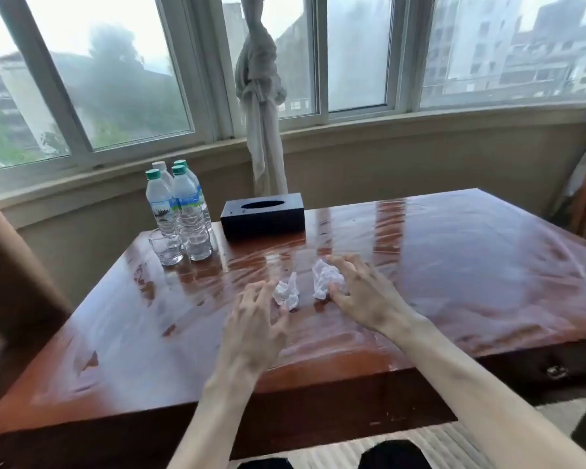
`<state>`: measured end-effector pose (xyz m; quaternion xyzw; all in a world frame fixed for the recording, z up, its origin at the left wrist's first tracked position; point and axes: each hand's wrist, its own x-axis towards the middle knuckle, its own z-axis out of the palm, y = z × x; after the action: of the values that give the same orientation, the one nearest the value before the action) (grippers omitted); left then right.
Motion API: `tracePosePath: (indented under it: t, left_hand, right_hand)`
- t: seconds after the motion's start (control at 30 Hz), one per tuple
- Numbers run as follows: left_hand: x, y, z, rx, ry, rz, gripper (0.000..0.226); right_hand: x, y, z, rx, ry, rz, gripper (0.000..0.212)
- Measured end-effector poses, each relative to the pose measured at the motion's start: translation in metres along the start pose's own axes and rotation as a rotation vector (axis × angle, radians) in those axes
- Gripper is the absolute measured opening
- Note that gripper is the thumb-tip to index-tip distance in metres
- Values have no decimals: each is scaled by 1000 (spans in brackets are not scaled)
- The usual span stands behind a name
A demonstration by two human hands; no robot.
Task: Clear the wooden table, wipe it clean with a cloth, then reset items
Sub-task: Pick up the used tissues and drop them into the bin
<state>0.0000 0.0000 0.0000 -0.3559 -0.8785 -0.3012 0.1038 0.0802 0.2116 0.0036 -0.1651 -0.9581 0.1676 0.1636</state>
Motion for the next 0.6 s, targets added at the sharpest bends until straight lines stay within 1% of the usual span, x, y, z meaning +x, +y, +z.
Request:
tracePosePath:
  t: [0.1,0.13,0.2,0.27,0.33,0.43,0.53,0.6]
  left_hand:
    - [31,-16,27,20,-78,-5,53]
    - [41,-20,32,42,-139,-7,54]
    - [60,-27,38,123,-225,-8,58]
    - [71,-31,39,188,-277,-7,61]
    - [75,-32,42,242,-298,1,58]
    - [74,-31,45,221,-287,8,46]
    - [71,-28,46,176,-255,21,30]
    - [70,-25,45,154,-228,31,21]
  right_hand:
    - [27,16,12,-67,-67,-11,57]
    - [32,19,13,-86,-107,-19,57]
    - [41,25,8,-80,-114,-30,57]
    - [43,33,0,-49,-95,-29,56]
    - [41,41,-7,-96,-70,-21,56]
    - [36,45,-13,-139,-2,28,57]
    - [30,40,-9,-159,-58,64,58]
    - [30,38,-7,-156,-123,76,48]
